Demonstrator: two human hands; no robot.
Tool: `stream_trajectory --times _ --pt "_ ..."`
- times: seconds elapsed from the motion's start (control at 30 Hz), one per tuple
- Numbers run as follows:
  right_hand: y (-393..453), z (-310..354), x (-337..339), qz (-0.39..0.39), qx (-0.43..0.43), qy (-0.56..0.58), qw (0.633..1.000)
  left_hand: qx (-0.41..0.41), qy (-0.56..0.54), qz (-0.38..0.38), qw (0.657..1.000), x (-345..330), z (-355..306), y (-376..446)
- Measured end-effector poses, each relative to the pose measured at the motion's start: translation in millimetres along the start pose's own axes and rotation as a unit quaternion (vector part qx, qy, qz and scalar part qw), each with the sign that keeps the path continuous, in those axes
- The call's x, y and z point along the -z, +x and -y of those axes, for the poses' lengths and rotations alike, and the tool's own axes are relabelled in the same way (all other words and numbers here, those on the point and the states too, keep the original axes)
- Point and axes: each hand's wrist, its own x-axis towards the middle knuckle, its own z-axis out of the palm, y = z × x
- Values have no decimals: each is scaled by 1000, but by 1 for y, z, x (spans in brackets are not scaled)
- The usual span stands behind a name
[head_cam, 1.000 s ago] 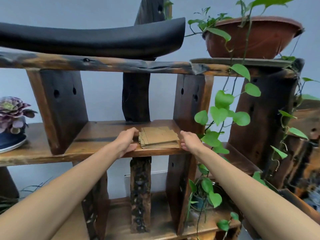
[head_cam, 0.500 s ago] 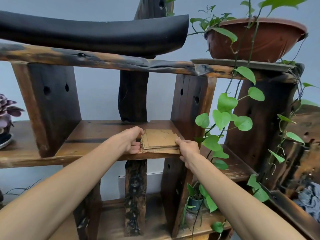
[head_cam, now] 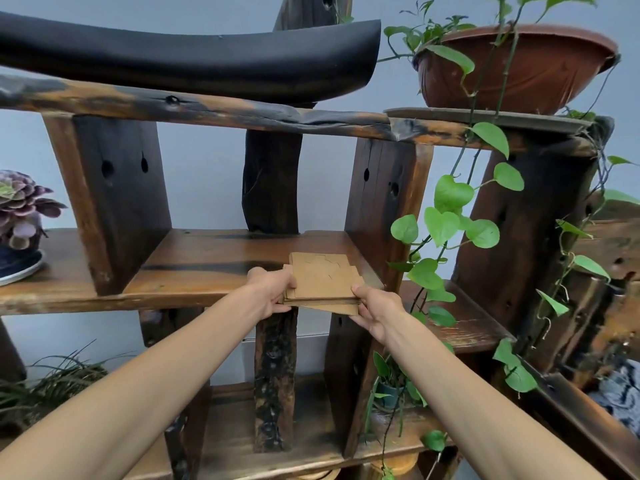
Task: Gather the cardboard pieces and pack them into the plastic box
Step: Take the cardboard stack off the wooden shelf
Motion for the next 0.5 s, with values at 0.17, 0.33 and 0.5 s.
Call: stream_trajectory --times 0.17,0.33,0.5 --pt "-9 -8 10 57 -50 -20 997 -16 -9 0 1000 2 19 -9" --pt "-18 -17 20 88 -52 -23 995 -25 -48 15 998 3 36 -21" --pt "-31 -27 34 75 -33 22 996 -60 -63 57 995 -1 54 -35"
